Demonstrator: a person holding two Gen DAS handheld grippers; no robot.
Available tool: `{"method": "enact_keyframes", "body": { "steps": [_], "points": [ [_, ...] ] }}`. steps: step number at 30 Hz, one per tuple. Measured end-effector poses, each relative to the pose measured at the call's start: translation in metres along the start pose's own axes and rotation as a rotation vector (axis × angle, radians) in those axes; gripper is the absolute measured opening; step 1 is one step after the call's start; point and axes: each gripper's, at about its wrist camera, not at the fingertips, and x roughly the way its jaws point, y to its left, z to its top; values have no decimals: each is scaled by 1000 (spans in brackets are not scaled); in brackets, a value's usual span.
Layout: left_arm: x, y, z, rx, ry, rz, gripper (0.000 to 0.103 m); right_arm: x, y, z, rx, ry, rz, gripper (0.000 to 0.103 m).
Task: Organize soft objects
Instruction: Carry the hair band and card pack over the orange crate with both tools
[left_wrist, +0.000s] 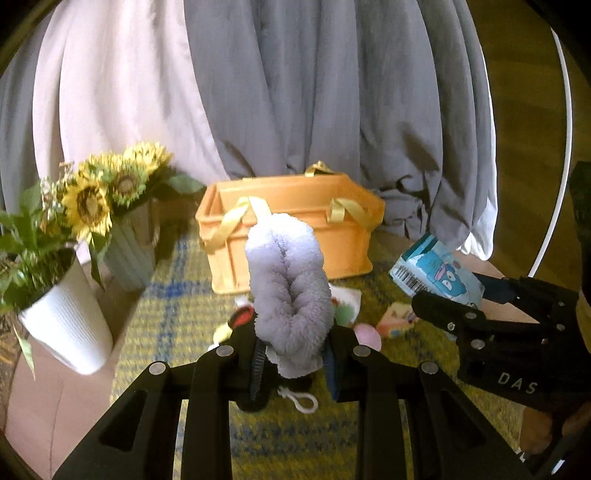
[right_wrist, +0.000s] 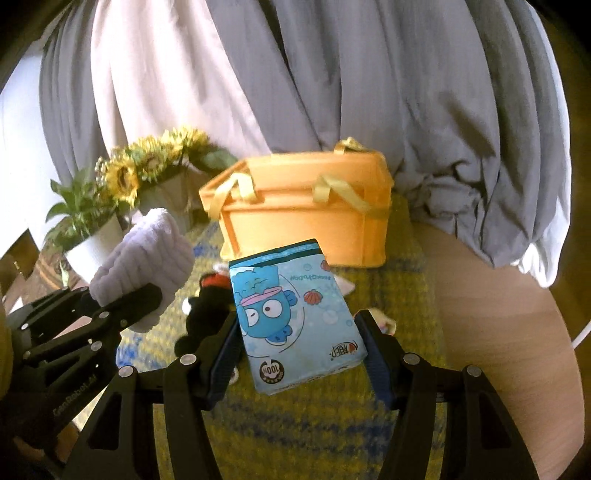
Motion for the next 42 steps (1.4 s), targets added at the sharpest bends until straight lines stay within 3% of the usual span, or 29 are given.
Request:
{"method": "enact_keyframes", "body": {
  "steps": [19,42],
  "points": [
    [6,16,70,40,-166,16,27,0,2,67,25,-201,-17,62],
    [78,37,133,63,-226,55,27,57,-16,147,27,-287,-42,62]
  ]
}}
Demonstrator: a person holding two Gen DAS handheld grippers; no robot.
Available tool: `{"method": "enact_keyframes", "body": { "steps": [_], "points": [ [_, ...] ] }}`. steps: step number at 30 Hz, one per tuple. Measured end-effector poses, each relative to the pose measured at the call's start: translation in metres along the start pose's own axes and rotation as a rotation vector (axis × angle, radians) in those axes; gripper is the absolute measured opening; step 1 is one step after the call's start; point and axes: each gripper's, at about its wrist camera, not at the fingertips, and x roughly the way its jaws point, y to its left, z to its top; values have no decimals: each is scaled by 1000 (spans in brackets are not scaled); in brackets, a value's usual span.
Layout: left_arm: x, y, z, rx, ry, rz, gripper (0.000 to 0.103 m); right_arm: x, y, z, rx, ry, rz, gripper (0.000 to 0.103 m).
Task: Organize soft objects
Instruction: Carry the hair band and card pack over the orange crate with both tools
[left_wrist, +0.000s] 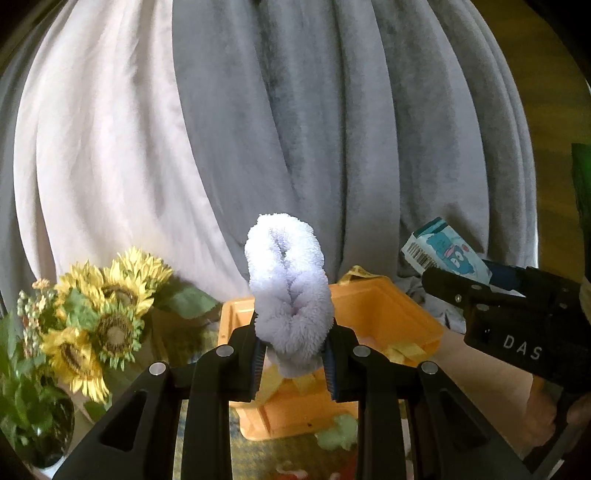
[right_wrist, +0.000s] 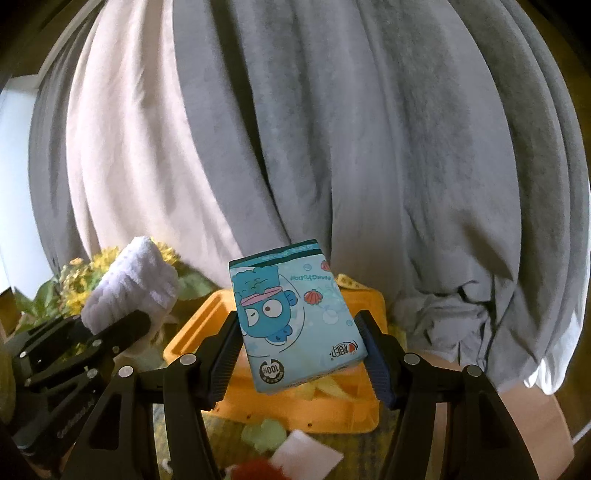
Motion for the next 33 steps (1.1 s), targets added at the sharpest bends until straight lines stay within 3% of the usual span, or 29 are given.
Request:
{"method": "enact_keyframes", "body": {
  "steps": [4,23,30,33],
  "points": [
    [22,1,2,19,13,12,27,22,-2,4,-12,21,-12,62],
    [135,6,-8,30,242,-16,28,131,-25,-4,22,259,-32,62],
    [156,8,-14,12,299,-41,44,148,-31,-8,20,310,-37,63],
    [155,9,-15,5,299,-31,50,152,-33,-9,15,321,-43,70]
  ]
}}
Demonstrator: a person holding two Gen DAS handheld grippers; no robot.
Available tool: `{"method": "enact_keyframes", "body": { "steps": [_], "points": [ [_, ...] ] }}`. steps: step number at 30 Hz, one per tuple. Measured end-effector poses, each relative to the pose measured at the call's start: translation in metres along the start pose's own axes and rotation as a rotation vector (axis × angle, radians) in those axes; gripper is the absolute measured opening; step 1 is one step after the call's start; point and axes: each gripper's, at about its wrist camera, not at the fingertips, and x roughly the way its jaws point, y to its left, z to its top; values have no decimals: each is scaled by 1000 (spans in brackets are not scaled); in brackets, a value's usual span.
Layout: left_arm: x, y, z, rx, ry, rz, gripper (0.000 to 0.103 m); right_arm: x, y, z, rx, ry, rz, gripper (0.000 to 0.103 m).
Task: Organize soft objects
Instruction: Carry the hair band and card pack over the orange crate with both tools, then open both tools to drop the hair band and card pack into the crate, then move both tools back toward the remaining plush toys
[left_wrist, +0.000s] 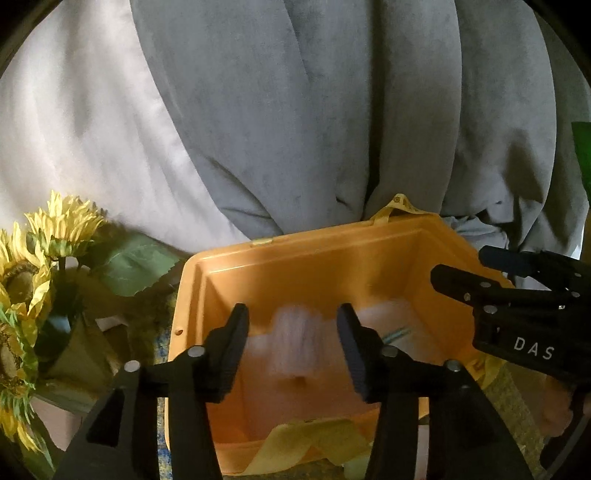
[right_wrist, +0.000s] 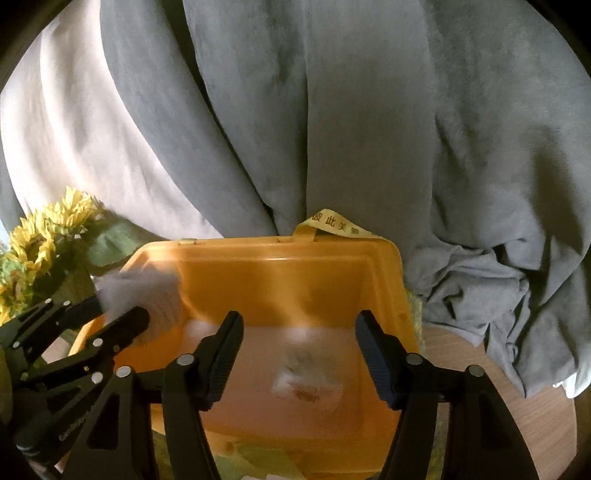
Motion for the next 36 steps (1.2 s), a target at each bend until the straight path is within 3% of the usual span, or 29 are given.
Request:
{"method": "enact_keyframes", "body": {
  "steps": [8,10,14,23,36],
  "points": [
    [-30,0,-1,-11,-55,39,71,-17,0,-2,10,-25,-14,70],
    [-43,0,0,-12,-79,57,82,-29,2,-2,5,-54,-18,70],
    [-67,-2,0,-5,-115,99,83,-56,7,-2,-7,-120,-37,70],
    [-136,-3,-10,-36,-204,116,90,-121,20,-11,-9,-249,-57,70],
    [-206,-10,-41,-43,-265,177,93,-175,30,-45,-4,-281,-31,70]
  ]
}}
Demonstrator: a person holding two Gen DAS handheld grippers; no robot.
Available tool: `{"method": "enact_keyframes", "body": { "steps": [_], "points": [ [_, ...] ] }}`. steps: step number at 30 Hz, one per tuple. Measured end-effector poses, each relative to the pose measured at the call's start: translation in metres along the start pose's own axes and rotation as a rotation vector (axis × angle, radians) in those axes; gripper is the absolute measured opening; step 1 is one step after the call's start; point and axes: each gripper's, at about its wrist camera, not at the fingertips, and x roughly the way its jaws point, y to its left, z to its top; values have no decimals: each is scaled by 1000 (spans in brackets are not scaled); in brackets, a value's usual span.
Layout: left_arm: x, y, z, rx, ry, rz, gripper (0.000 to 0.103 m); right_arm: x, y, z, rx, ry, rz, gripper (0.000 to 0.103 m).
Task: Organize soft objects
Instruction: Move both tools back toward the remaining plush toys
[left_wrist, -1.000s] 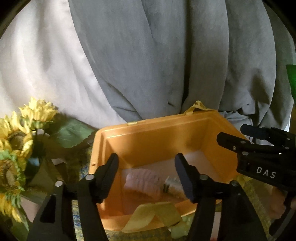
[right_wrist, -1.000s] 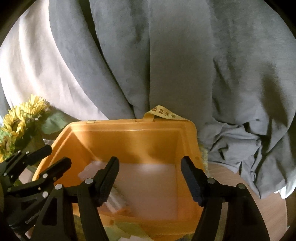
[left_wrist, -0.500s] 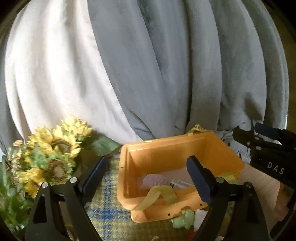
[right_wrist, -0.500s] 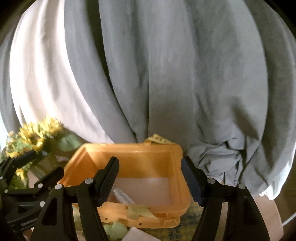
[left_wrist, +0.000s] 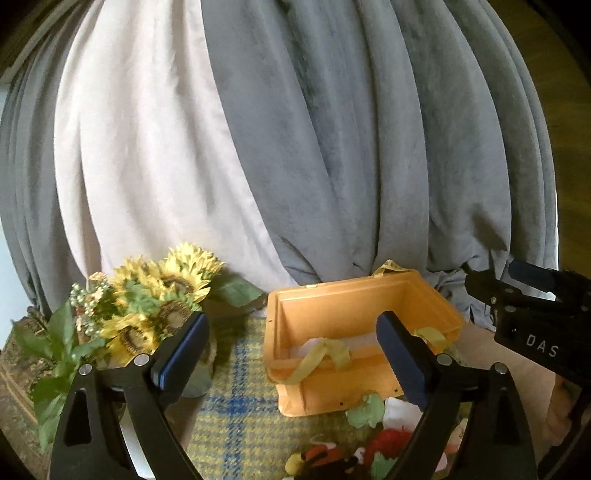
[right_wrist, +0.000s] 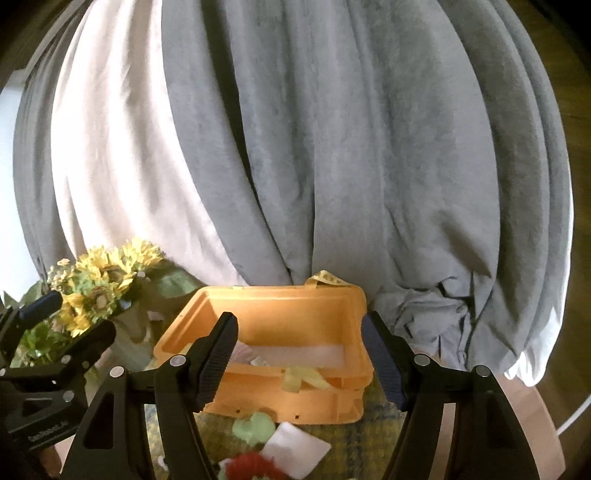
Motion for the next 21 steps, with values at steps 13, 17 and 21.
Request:
{"method": "enact_keyframes", "body": {
  "steps": [13,17,21],
  "points": [
    [-34,3,-34,-36,55,14,93,-31,1,-33,12,41,-9,70],
    [-41,2,-44,-56,71,-3,93,-39,2,-44,24,47,1,70],
    [-48,3,-56,-69,79,-8,93,-45,3,-55,32,56,9,70]
  ]
}}
